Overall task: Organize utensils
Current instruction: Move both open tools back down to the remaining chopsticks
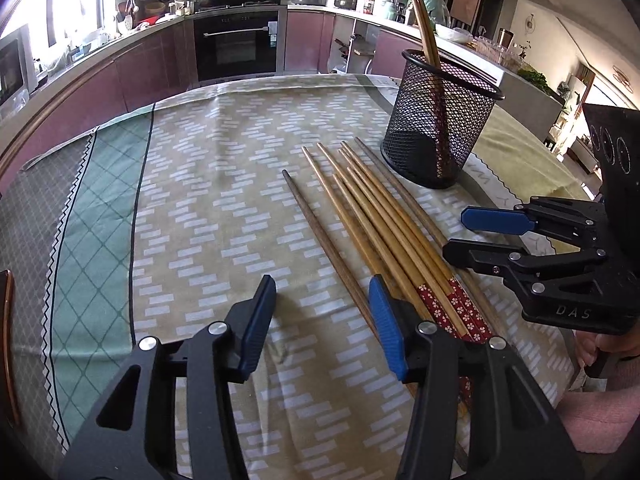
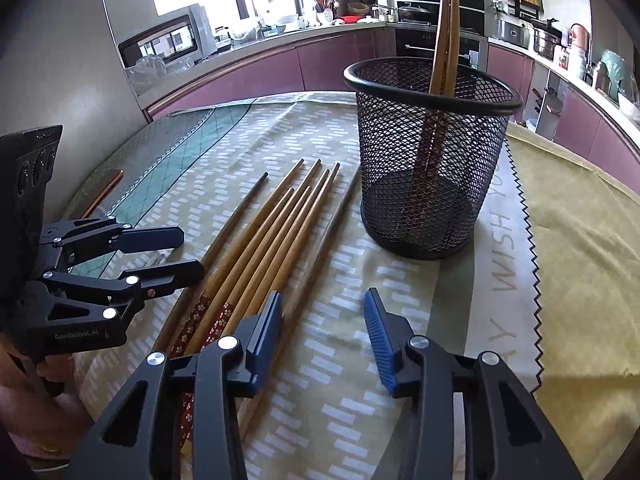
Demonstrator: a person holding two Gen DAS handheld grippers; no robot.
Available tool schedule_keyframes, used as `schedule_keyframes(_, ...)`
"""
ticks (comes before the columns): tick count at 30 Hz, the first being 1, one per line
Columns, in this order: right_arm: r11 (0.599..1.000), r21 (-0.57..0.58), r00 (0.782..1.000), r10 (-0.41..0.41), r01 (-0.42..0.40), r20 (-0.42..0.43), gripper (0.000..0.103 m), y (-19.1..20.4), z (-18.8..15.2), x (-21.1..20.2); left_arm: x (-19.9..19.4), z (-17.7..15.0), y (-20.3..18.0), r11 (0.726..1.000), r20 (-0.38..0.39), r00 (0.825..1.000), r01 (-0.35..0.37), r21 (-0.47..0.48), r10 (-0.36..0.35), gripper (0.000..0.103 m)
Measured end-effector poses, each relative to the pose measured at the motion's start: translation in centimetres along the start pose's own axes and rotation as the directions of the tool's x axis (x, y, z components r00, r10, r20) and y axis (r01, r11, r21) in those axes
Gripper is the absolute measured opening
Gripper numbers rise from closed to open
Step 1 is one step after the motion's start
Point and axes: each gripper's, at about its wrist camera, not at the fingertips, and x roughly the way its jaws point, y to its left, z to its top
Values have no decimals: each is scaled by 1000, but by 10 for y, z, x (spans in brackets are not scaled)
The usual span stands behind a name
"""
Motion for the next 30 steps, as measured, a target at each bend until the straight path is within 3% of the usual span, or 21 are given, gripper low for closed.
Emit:
schedule_keyframes(10,1000,9,1000,-18,18,2,29,3,16,16,8,9,-1,1000,2,1000,-24,7,24,41)
schedule_keyframes(15,999,34,1000,4,-4,4,18,0,16,16,8,12,4,1000,-1,1000,-2,-24,2,17)
schedule_keyframes(17,998,58,1000,29,-29,5,13,-3,15,15,8,12,4,999,1,1000,6,-33,-6,13)
schedule_keyframes(26,991,117,998,60,-60,2,9,-11,13,13,4,8,6,998,9,1000,-3,-67,3,10)
schedule_keyframes(30,996,79,999,34,-33,-5,12,-7,14,14,6,8,5,999,-1,1000,-12,-53,11,18)
